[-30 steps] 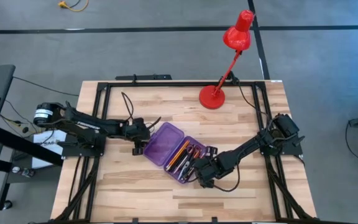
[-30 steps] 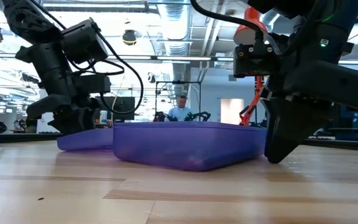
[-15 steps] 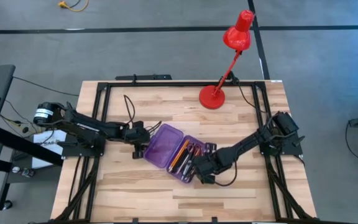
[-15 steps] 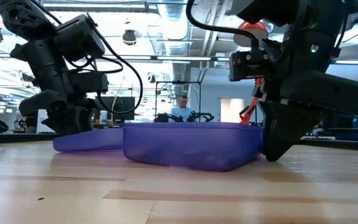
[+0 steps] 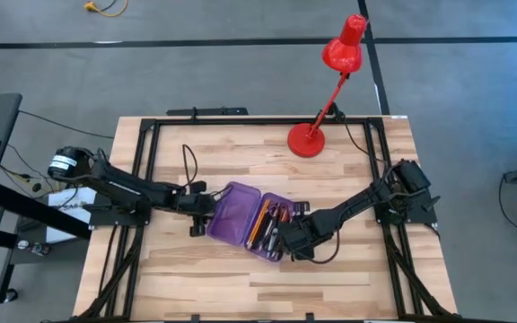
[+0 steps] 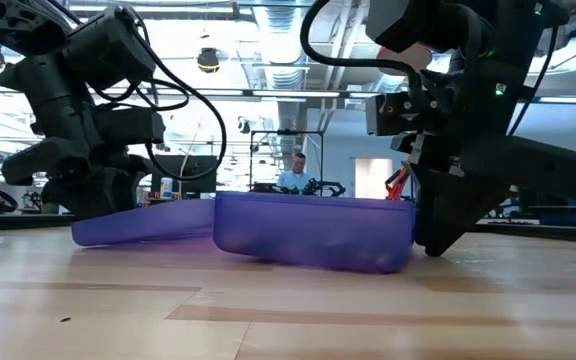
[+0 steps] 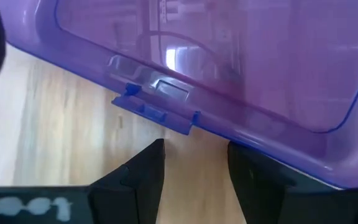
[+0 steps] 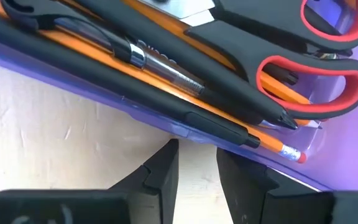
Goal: Pick & place school supplies into a supply box
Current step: Close the purple supply box
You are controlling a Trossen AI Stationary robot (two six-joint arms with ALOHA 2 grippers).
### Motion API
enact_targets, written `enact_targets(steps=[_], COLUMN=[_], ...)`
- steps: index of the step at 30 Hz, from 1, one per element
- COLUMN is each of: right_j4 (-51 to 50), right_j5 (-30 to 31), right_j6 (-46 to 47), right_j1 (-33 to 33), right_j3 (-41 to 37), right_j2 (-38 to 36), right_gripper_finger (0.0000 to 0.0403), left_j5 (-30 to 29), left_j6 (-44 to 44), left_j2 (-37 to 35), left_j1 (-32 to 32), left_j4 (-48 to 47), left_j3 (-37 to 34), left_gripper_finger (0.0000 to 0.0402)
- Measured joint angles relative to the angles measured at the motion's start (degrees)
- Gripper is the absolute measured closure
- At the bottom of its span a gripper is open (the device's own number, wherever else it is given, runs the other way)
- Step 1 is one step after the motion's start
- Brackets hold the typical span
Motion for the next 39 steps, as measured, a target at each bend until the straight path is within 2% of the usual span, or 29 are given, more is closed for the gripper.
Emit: enact_targets(steps=[27,39], right_j4=[-1.2,-1.0], right_j5=[1.6,1.7], right_j6=[-4.1,-4.1], right_j1=[-5.2,-5.3], right_j3=[0.0,-0.1], right_j2=[0.0,0.0], right_gripper_finger=[0.0296,0.0296], left_j5=[-5.8,-8.8], left_j6=[-12.3,-9.4], left_j2=[0.0,0.1], left_j1=[-13.0,-13.4], left_j4=[-1.4,-1.1], left_j3=[0.0,-0.1], left_gripper_finger=[0.0239,0.0239])
